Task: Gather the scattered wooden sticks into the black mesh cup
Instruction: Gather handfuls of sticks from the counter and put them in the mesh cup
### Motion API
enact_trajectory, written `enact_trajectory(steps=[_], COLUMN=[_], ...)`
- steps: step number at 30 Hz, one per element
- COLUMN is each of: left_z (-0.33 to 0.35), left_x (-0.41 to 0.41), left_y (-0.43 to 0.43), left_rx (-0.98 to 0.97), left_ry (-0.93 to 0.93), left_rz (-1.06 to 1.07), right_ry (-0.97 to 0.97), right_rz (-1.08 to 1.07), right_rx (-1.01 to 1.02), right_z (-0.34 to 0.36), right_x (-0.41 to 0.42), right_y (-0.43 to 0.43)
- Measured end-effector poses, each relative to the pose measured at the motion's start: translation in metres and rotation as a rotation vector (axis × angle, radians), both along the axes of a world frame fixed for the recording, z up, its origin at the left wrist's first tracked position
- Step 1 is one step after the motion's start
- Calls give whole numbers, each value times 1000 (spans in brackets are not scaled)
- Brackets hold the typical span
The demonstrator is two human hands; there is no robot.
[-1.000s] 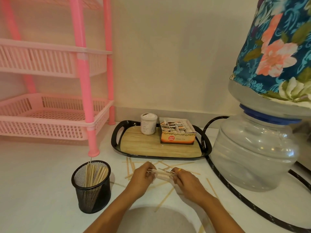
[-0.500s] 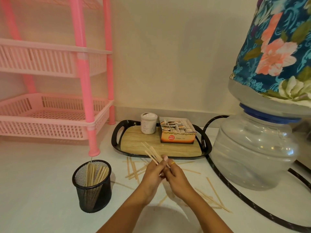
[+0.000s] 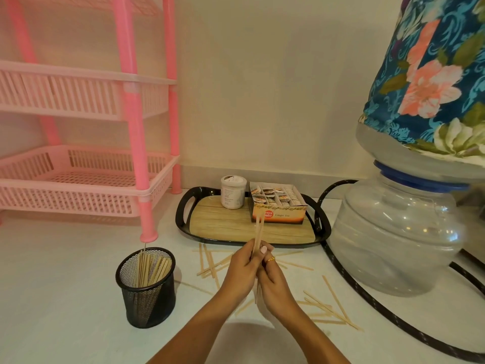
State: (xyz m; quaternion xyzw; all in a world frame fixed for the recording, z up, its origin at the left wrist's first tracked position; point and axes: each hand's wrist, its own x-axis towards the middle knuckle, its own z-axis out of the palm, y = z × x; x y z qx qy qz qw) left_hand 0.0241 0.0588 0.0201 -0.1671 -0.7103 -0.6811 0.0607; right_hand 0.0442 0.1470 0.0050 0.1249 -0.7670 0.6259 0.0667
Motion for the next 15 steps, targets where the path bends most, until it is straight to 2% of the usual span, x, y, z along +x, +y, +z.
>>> enact_trajectory(steps=[4,10,15], left_z=[-15,-25,-29], left_x=[-1,-1,4], left_y=[0,2,7], left_rx=[73,102,144], left_ry=[-88,-115,-154], left_rz=[-14,2,-13], right_ry=[-51,-81,-135], right_rz=[6,-61,-162], right_rx=[25,41,-159], right_z=[-9,-13,-15], right_x=[1,-1,-7], right_y=[5,9,2])
